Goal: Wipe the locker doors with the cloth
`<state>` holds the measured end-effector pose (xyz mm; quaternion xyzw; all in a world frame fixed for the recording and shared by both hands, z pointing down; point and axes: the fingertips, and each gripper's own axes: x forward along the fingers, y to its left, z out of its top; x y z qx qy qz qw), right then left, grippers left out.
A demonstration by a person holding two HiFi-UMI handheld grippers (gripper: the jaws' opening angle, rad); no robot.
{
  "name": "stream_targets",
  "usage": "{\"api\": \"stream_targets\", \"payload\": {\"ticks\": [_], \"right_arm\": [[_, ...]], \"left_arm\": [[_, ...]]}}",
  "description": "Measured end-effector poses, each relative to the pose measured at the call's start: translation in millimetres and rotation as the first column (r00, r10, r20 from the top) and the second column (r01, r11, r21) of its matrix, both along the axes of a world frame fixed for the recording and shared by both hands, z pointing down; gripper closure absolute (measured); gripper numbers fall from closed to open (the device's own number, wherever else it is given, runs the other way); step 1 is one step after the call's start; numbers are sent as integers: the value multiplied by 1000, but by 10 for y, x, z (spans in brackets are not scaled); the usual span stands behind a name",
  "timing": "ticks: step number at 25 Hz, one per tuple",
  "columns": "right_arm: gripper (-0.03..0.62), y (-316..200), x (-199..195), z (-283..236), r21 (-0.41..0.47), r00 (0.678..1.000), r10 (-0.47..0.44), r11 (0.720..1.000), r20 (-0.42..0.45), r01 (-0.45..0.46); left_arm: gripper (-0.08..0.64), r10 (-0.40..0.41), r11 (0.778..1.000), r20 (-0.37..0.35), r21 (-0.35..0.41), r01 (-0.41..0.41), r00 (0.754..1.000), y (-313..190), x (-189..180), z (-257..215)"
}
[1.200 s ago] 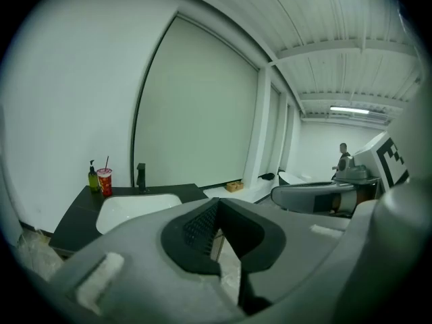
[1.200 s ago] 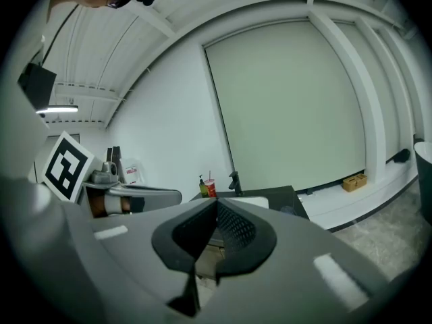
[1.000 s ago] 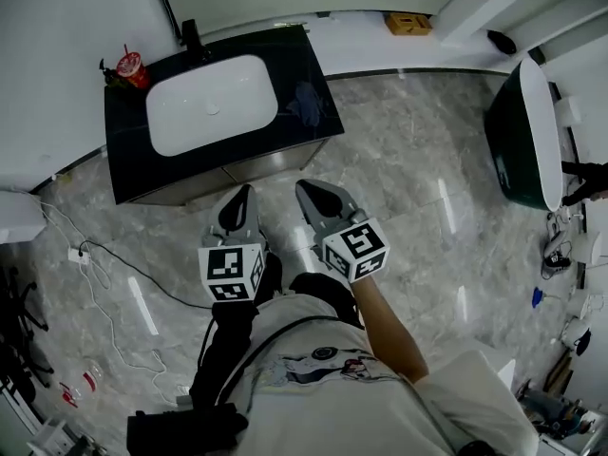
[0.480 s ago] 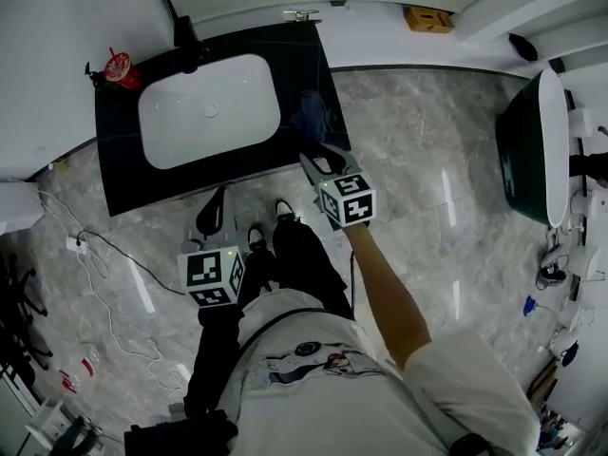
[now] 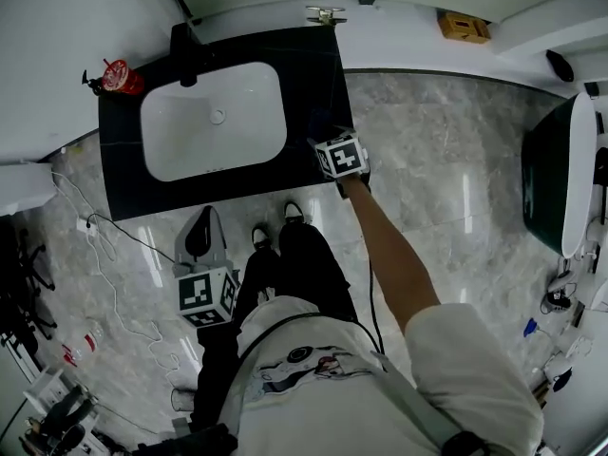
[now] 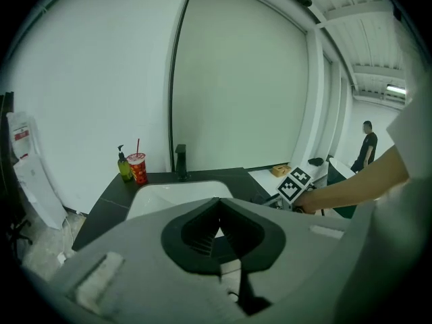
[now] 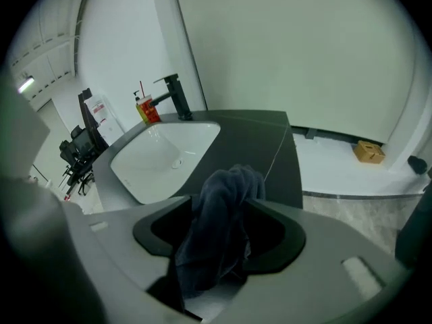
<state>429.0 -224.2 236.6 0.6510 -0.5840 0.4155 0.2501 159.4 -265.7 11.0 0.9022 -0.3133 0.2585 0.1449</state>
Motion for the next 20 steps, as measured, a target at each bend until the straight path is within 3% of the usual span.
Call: {"api": "stream_targets", "payload": {"ticks": [1, 3, 5, 11, 20], "right_arm": [[357, -1, -7, 68, -26, 1000, -8, 1000, 4, 8], [462, -9, -34, 160, -44, 1000, -9, 999, 5, 9], [494, -13, -69, 200, -27, 1000, 1, 1000, 12, -1], [509, 42, -107, -123, 102, 1000, 6, 995, -15, -5], [509, 461, -491, -994, 305, 996, 30, 952, -80, -4]], "left_arm": [[561, -8, 1000, 7, -2, 8, 1000, 8, 3, 22], [561, -22, 1000, 17, -6, 22, 1000, 20, -8, 55], [561, -38, 999, 22, -9, 38, 999, 37, -37, 73], [561, -58, 998, 8, -3, 58, 998, 84, -117, 68], [561, -6, 999, -73, 39, 9, 997, 415, -376, -49]]}}
